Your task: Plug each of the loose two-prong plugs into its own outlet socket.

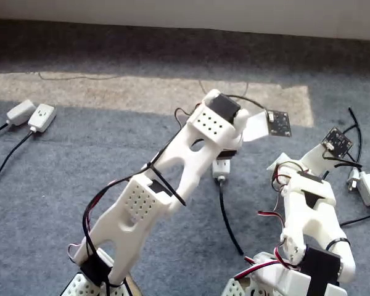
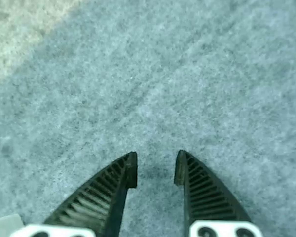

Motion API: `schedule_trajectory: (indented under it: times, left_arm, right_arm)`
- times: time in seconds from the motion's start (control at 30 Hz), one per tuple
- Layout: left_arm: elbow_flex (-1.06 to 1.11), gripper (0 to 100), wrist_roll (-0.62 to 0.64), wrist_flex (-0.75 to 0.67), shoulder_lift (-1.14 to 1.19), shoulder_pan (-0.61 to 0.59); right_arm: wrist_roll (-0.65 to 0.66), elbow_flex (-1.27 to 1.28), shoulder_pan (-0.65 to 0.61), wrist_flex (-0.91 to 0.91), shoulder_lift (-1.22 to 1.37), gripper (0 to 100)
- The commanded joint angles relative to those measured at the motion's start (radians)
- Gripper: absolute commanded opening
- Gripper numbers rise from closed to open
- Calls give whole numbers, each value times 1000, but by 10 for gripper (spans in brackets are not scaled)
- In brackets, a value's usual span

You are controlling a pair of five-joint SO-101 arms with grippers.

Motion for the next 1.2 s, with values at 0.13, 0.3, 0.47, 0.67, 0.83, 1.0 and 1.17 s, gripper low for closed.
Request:
schedule_trajectory:
  times: [0.13,0.3,0.47,0.67,0.83,1.0,1.17]
  left_arm:
    - [-38,6,14,11,-8,30]
    - [-36,6,9,12,-8,30]
    - [35,6,-46,15,-10,31]
    - [177,6,-110,15,-12,39]
    - [188,6,-175,17,-33,41]
    - [274,6,-181,15,-88,59]
    - [351,7,-183,12,-50,61]
  right_arm:
    - [-9,-47,-1,4,-2,142]
    - [-9,-47,-1,4,-2,142]
    - [-9,-47,-1,4,-2,142]
    - [-9,-47,-1,2,-2,142]
    - [-9,-47,1,2,-2,142]
    - [-12,-47,2,2,-2,142]
    - [-15,-47,2,2,-2,142]
